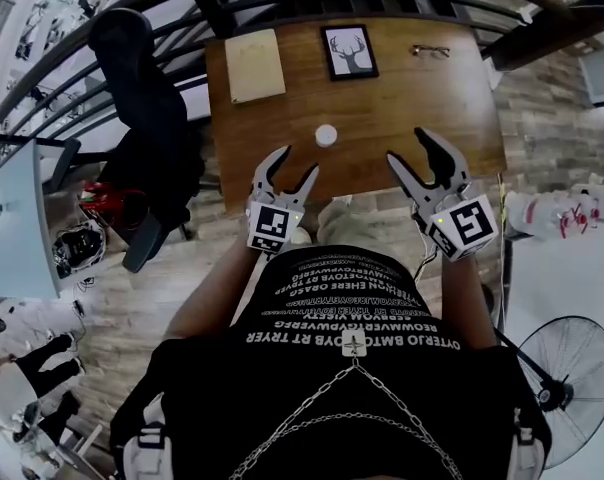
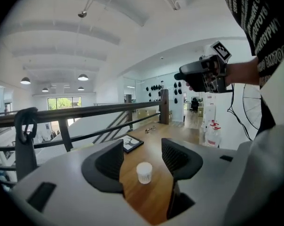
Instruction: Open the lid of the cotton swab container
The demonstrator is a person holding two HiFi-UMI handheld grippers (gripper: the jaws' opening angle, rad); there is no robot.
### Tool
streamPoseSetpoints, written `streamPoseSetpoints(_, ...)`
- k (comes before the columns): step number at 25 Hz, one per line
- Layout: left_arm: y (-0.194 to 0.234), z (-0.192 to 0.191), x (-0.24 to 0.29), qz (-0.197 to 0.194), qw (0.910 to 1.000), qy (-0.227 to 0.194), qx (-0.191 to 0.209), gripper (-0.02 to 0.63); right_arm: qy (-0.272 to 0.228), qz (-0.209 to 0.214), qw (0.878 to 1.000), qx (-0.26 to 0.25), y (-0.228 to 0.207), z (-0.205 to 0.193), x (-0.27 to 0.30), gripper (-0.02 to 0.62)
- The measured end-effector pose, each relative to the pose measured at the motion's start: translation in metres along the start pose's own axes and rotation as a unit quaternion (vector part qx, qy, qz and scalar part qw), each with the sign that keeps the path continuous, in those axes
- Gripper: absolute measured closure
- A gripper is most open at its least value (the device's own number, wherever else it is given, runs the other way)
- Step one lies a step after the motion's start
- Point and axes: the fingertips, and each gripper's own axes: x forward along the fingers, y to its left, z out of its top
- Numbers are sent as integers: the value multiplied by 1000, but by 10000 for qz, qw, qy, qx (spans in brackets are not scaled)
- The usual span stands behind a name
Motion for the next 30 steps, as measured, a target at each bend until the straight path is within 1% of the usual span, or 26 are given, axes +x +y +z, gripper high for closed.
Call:
streamPoseSetpoints(3,-3,-30,23,-86,9998,168,81,345,78,51,10000,5,-13,-2,4,355)
streamPoseSetpoints(8,1,-71,50,-158,9987,467,84,331,203,177,9996,-47,-30,-2,15,356)
streamPoseSetpoints(10,0,-87,62,-247,9979,603,14,327,261,203,9995,-28,-38,-4,19,356)
streamPoseSetpoints(13,-2,-117,79,-310,9955,870,-193,324,347,255,9991,38,-50,-6,24,356)
streamPoseSetpoints(15,-2,-134,90,-339,9945,979,-183,322,385,286,9988,52,-57,-8,28,356)
streamPoseSetpoints(19,4,-153,110,-264,9932,1122,-154,314,413,341,9986,41,-68,-12,35,356)
streamPoseSetpoints(24,-7,-164,137,-428,9910,1257,-185,304,581,349,9977,-29,-78,-15,36,356)
streamPoseSetpoints(30,-12,-182,164,-403,9880,1481,156,302,483,388,9980,145,-94,-18,38,356)
